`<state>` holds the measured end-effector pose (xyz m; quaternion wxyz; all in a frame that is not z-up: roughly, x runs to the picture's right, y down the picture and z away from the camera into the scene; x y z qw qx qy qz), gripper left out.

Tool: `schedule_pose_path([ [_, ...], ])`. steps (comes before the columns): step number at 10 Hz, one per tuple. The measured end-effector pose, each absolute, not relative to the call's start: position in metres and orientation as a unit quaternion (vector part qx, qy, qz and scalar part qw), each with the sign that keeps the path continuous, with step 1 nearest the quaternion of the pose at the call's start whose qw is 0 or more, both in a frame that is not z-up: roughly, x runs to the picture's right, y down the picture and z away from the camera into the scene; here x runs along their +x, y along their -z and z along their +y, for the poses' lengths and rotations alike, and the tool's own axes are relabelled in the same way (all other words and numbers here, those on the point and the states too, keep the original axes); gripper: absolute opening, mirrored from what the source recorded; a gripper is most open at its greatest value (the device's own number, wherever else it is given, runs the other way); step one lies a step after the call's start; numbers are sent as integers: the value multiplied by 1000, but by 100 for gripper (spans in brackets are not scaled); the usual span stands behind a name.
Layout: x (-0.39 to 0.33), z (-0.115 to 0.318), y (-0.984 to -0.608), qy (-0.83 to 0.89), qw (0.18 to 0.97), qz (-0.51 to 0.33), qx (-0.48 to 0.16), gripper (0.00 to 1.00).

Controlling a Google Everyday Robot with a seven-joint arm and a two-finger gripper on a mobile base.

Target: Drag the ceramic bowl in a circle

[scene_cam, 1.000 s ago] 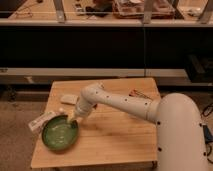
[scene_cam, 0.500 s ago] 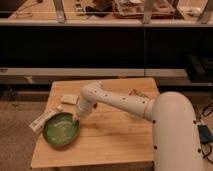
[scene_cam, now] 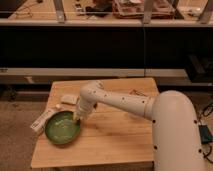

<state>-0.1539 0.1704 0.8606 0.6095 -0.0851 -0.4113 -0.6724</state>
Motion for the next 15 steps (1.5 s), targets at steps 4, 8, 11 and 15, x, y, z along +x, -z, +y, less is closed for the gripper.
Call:
schedule_pose_path([
  [4,-135,180,-843,684,606,-398,-83,0],
  [8,-121,195,-819,699,593,-392,-71,0],
  [11,-105,203,-797,710,587,-384,-63,0],
  [15,-89,227,-784,711,579,-393,-64,0],
])
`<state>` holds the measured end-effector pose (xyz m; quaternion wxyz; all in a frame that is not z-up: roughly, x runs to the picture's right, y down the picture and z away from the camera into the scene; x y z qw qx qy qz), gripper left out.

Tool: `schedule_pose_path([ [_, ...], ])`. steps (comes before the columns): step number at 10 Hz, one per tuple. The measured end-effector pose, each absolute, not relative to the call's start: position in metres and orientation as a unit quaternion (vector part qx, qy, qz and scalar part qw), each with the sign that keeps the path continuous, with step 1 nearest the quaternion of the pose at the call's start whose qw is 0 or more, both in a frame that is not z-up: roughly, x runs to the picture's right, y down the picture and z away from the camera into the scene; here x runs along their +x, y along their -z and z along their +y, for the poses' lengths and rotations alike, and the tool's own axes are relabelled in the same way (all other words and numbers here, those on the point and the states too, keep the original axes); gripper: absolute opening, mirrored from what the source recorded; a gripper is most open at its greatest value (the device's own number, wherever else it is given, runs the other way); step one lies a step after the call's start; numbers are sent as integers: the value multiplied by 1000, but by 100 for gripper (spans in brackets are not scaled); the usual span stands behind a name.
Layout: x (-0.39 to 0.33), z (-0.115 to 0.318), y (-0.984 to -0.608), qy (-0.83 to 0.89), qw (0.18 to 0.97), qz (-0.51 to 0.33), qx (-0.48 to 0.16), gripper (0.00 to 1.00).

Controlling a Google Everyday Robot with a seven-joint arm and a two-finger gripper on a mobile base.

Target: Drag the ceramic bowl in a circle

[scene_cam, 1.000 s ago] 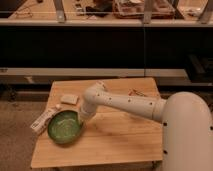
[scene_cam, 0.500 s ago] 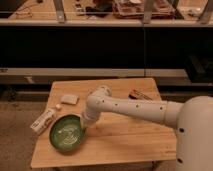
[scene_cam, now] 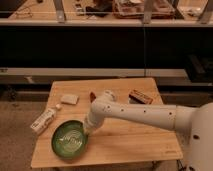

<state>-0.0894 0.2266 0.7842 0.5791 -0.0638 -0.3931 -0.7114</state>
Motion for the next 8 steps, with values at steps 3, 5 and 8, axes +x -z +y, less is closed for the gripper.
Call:
schedule_pose_path([
  [3,-51,248,-791,690,600,-394,-88,0],
  [5,-10,249,-805,659,639,-382,-106,0],
  [8,49,229,-813,618,697,-344,-113,0],
])
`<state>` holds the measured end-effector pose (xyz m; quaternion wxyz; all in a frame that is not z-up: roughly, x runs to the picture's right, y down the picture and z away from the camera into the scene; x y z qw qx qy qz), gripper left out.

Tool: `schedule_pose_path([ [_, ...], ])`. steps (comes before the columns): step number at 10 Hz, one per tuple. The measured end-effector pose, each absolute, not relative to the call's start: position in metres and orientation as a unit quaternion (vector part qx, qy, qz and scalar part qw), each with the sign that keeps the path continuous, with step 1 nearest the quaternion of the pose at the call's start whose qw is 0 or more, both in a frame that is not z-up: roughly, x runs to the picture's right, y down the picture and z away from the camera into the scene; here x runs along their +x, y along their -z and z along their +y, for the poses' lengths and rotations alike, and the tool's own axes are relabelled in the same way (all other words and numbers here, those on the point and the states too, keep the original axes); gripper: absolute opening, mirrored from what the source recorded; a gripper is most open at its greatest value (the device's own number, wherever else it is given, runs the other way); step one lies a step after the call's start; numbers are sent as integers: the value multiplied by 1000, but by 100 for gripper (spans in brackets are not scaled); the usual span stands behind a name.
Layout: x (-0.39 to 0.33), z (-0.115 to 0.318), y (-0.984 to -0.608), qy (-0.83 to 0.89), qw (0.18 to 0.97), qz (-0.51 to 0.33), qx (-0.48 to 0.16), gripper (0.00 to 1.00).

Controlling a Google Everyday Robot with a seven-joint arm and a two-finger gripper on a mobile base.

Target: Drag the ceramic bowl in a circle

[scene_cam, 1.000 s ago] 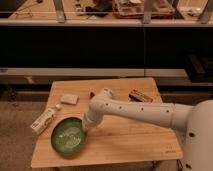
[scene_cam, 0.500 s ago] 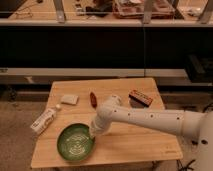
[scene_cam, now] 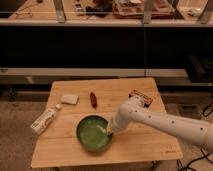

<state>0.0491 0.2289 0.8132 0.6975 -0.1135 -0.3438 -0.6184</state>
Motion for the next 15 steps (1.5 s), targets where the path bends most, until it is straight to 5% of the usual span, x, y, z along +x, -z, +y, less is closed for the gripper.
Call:
schedule_pose_path([
  [3,93,183,-804,592,747,-287,-94,0],
  [7,49,144,-791,623,729,-274,-65,0],
  [15,-62,143,-792,688,655,-310,-48,0],
])
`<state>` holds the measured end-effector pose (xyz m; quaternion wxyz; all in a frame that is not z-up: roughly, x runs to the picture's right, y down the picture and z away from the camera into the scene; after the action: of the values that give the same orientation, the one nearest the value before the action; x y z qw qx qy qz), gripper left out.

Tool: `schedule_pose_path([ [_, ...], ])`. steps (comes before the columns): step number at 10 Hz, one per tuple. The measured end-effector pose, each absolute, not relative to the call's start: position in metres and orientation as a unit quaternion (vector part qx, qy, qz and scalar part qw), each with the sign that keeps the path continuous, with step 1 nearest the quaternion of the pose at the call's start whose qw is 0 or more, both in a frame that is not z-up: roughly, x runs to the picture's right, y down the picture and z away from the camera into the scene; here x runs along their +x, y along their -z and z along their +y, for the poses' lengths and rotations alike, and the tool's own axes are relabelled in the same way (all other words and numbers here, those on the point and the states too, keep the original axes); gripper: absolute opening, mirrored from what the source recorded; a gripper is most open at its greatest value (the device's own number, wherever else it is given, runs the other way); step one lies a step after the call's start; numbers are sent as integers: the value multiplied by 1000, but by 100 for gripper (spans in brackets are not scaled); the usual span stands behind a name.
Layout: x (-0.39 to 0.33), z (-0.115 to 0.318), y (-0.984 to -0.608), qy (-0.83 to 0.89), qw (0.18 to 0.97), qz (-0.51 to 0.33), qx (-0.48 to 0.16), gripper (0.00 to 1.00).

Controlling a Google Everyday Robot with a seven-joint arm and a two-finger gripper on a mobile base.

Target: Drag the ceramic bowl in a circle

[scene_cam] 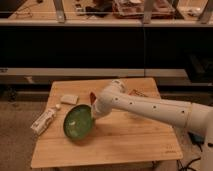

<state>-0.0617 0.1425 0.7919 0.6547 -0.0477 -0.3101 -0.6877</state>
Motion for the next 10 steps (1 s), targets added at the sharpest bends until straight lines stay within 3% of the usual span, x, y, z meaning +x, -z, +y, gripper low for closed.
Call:
schedule_pose_path([
  [5,-76,191,-781,707,617,-344,-42,0],
  [10,-24,249,-766,686,627,-366,-49,0],
])
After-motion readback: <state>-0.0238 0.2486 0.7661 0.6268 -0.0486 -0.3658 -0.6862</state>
